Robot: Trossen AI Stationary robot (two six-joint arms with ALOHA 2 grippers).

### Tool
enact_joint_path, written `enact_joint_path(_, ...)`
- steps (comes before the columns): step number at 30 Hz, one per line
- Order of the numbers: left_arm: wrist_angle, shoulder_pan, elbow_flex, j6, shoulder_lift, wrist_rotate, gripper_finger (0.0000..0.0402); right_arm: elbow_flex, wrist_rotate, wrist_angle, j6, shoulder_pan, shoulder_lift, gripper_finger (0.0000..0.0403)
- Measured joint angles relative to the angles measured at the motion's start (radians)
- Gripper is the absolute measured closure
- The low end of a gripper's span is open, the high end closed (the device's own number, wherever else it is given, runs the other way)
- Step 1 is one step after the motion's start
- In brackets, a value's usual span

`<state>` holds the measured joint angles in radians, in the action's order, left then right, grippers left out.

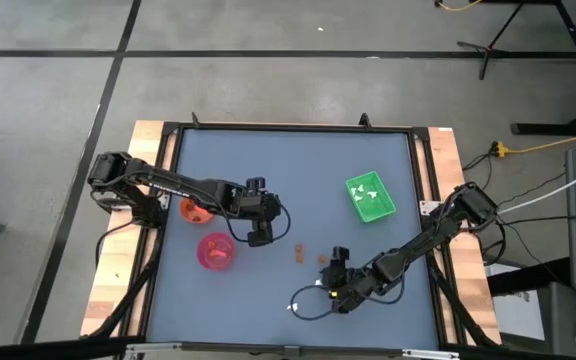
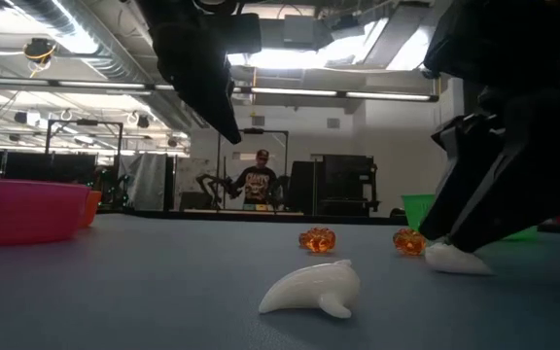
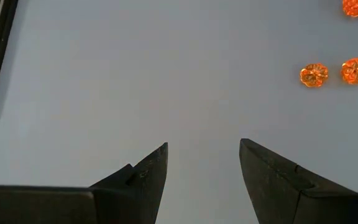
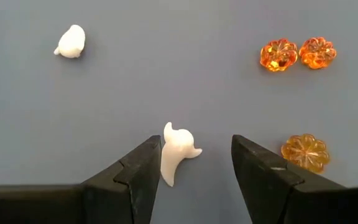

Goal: Sort Halloween decoration
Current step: Put the white ghost toy into the green bin

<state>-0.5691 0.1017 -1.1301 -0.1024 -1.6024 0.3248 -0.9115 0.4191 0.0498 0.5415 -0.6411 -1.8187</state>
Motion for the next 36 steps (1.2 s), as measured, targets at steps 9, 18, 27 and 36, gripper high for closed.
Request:
enact_joint_path(9, 0.03, -0.001, 0.0, 0.0, 0.0, 0.0, 0.0218, 0.0, -0.002, -0.039, -0.031, 0.0, 0.0, 0.0206)
enact_joint_path(18, 0.042, -0.001, 0.0, 0.0, 0.0, 0.0, 0.0218, 0.0, -0.019, -0.057, -0.102, 0.0, 0.0, 0.0206)
enact_joint_path(27, 0.044, -0.001, 0.0, 0.0, 0.0, 0.0, 0.0218, 0.0, -0.028, -0.1, -0.102, -0.001, -0.064, 0.0206)
enact_joint_path(36, 0.049, -0.001, 0.0, 0.0, 0.0, 0.0, 0.0218, 0.0, -0.038, -0.105, -0.102, 0.0, -0.069, 0.0206)
